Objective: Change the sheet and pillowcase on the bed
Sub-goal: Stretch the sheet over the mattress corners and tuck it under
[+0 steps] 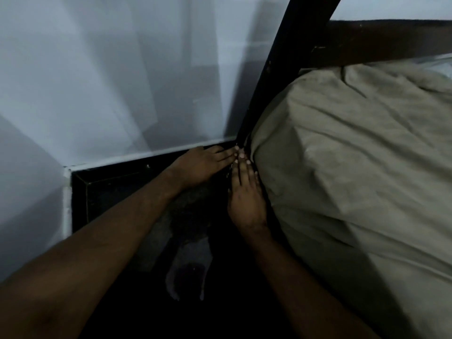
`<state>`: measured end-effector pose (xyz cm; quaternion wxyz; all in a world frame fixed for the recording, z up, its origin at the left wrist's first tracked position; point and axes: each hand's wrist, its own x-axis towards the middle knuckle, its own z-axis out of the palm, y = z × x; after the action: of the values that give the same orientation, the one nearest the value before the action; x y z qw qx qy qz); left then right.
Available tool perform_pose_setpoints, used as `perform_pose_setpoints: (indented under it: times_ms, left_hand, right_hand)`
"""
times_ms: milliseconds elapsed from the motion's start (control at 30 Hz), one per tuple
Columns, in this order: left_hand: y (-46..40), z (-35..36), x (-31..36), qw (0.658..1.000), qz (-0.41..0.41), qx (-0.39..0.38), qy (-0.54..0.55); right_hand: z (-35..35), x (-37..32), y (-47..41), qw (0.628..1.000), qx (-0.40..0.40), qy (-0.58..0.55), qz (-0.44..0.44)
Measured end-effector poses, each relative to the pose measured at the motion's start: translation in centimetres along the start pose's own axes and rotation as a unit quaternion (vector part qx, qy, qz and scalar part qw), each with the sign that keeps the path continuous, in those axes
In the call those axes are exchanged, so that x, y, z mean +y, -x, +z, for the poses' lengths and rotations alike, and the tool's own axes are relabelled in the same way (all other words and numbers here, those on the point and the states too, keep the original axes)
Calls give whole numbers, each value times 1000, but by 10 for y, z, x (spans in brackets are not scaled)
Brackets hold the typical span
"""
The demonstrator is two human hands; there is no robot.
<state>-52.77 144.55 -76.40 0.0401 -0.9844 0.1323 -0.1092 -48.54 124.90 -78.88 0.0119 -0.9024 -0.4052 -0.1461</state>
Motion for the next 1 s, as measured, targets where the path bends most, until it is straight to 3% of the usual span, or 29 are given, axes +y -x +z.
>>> perform_pose_setpoints:
  times_ms: [167, 300, 367, 467, 567, 667, 733, 833, 867, 933, 967, 1000]
  left_hand:
    - [-14, 0, 6, 995, -19, 22, -95]
    - [-31, -5, 4, 995, -23, 18, -91]
    - [-35, -3, -1, 994, -13, 4, -110]
    - [-37, -1, -2, 994, -1, 8, -108]
    - [-43, 5, -2, 993, 11, -34, -116]
    - [-55, -2, 0, 996, -3, -55, -68]
    - [-66, -12, 1, 996, -27, -74, -48]
    - [-73, -32, 4, 979, -37, -160, -124]
    - [-71, -38, 7, 971, -52, -188, -140]
    - [-66, -33, 9, 969, -97, -194, -117]
    - [-66, -33, 12, 971, -109, -188, -104]
    - [-65, -30, 16, 970, -123, -189, -91]
  right_hand:
    - [14, 4, -20, 989, -90, 110, 27]
    - [12, -2, -20, 976, -73, 197, 59]
    - [14, -6, -27, 978, -58, 180, 93]
    - [17, -21, -49, 972, -108, 69, 197]
    - [37, -22, -67, 959, -137, -1, 249]
    - [75, -5, -83, 950, -116, -16, 289]
    - [113, 10, -87, 954, -114, -28, 276]
    - [134, 29, -75, 971, -134, -22, 196]
    - [112, 26, -77, 977, -113, -38, 177]
    - [53, 14, -68, 987, 31, -31, 156]
    - [25, 9, -49, 985, 48, -74, 151]
    - [3, 0, -28, 984, 7, -102, 143]
